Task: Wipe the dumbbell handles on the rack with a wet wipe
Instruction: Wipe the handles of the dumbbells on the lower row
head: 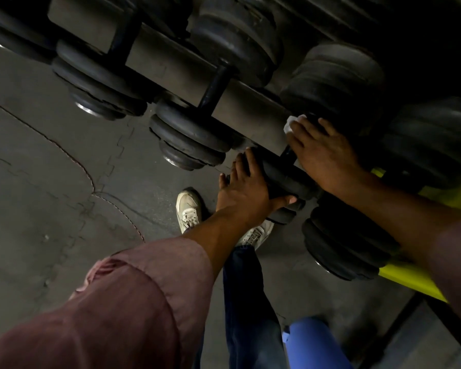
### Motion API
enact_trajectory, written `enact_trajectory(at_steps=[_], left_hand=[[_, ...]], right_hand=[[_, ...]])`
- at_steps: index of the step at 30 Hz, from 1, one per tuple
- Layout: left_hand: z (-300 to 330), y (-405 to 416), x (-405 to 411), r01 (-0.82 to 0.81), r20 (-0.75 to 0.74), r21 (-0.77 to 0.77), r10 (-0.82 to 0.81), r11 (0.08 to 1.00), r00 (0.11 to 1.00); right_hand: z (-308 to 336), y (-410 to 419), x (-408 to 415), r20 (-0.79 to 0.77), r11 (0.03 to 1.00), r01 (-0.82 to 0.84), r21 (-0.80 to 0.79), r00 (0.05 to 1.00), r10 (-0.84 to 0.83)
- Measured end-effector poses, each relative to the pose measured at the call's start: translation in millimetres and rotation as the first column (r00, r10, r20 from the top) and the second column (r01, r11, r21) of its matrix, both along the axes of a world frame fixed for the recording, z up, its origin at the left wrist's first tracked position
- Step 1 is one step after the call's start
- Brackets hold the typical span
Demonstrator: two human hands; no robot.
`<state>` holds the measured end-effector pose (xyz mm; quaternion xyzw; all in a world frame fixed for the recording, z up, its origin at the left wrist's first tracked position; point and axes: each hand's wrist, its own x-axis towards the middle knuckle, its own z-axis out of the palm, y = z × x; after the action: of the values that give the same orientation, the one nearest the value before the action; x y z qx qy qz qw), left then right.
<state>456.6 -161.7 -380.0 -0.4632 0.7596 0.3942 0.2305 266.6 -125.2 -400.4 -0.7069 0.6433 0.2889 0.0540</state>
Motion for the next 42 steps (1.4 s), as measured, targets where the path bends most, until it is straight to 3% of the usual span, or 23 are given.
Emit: enact_trajectory(at_steps=[5,10,16,21,24,27,31,36,42], left_hand=[[-0.8,0.0,-0.1,-0.014,-0.015,-0.006,0.014,1.0,1.0],[-3.4,0.9,0.4,-0.026,-0.027,0.002,0.026,1.0,0.999],[-4.9,1.0,1.2,-0.017,-0.027,-0.012,0.016,1.0,0.999],[-4.8,1.4,1.0,-0.001,-0.031,-0.027,0.001,1.0,1.0],[-6.1,1.4,2.0,-0.01,-0.034,-0.02,0.009,1.0,0.999],[-5.9,1.7,1.5,-0.006,-0.037,-0.028,0.005,1.0,0.999],[-6.2,2.4,1.4,-0.001,-0.038,-0.037,-0.001,0.999,0.999],[-7.5,2.9,2.4,-0.013,-0.061,-0.037,0.011,0.999,0.998],[-4.4,2.6,1.9,-0.012,-0.028,-0.024,0.011,1.0,1.0]], right_hand=[[16.1,-19.2,8.0,-0.325,0.959,-0.258,0.116,0.903,0.282],[18.8,-18.0,7.6,-0.41,0.942,-0.291,0.169,0.848,0.336],[5.8,-43.6,14.7,-0.238,0.952,-0.127,0.277,0.951,0.196],[-2.1,-70.1,29.5,-0.179,0.831,0.017,0.555,0.979,0.099],[-5.6,-72.2,33.3,-0.058,0.789,-0.001,0.614,0.997,0.047],[-3.9,-66.3,20.2,0.129,0.821,-0.05,0.568,0.991,-0.029],[4.1,-53.2,1.8,0.407,0.898,-0.041,0.438,0.9,-0.157],[14.5,-33.5,2.2,0.622,0.991,0.002,0.137,0.778,-0.087],[-2.4,-10.3,1.0,0.733,0.951,0.244,0.191,0.608,-0.304]])
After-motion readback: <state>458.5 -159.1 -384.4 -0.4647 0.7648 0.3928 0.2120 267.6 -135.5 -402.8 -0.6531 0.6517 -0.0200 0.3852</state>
